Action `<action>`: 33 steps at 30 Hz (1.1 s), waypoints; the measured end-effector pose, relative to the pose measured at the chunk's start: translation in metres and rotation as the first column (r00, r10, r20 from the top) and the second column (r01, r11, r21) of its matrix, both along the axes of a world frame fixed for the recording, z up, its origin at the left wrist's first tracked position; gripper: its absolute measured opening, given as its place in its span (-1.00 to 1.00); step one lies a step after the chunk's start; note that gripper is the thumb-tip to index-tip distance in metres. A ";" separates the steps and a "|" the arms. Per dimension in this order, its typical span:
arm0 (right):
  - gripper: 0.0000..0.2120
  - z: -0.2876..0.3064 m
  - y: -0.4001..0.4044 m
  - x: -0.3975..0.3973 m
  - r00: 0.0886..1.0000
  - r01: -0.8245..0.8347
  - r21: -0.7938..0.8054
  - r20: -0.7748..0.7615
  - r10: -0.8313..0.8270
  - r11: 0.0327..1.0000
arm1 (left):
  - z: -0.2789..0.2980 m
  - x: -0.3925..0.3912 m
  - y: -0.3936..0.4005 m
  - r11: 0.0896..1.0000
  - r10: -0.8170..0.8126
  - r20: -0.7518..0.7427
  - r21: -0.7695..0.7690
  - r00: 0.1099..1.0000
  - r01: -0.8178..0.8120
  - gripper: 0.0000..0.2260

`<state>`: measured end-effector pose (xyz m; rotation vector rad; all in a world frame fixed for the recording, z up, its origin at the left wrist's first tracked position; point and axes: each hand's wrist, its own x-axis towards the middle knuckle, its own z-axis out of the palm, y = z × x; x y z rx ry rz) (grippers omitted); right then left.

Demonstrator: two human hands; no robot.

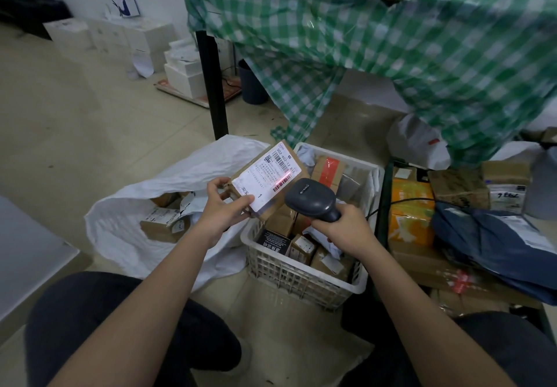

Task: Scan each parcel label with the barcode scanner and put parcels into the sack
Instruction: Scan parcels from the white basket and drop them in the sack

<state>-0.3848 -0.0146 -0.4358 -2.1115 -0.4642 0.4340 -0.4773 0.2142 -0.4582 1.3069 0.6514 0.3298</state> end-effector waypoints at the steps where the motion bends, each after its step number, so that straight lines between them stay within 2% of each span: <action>1: -0.89 0.000 0.000 0.000 1.000 -0.004 0.000 0.000 0.004 1.000 | 0.000 0.000 -0.001 1.000 0.001 0.003 0.000 1.000 -0.001 -0.49; 5: -0.88 0.002 0.002 0.000 1.000 0.000 0.001 -0.002 0.000 1.000 | 0.001 -0.003 0.000 1.000 0.003 0.012 0.000 1.000 -0.003 -0.50; 11: -0.86 0.004 0.021 -0.004 0.999 0.040 0.120 -0.004 -0.040 0.992 | -0.001 -0.021 0.016 0.999 0.046 -0.001 -0.006 0.999 -0.046 -0.56; 16: -0.81 0.004 0.071 0.007 0.992 0.127 0.186 -0.049 -0.119 0.974 | -0.008 -0.053 0.048 0.971 0.229 -0.035 0.081 0.973 -0.226 -0.54; 20: -0.82 -0.001 0.120 0.025 0.996 0.078 0.103 0.038 -0.082 0.992 | -0.020 -0.081 0.091 0.915 0.399 -0.081 0.098 0.913 -0.391 -0.50; 24: -0.85 -0.011 0.170 0.046 0.985 0.035 -0.062 0.168 -0.024 0.997 | -0.044 -0.094 0.125 0.883 0.467 -0.199 0.152 0.862 -0.443 -0.48; 27: -0.89 -0.025 0.197 0.069 0.953 0.084 -0.170 0.301 -0.029 0.982 | -0.062 -0.087 0.141 0.891 0.450 -0.275 0.202 0.849 -0.407 -0.48; 30: -0.80 -0.040 0.214 0.095 0.917 0.133 -0.292 0.400 -0.006 0.947 | -0.084 -0.065 0.156 0.930 0.358 -0.347 0.210 0.867 -0.300 -0.51; 33: -0.74 -0.051 0.226 0.119 0.887 0.139 -0.396 0.457 0.064 0.908 | -0.098 -0.028 0.171 0.947 0.305 -0.350 0.214 0.886 -0.241 -0.50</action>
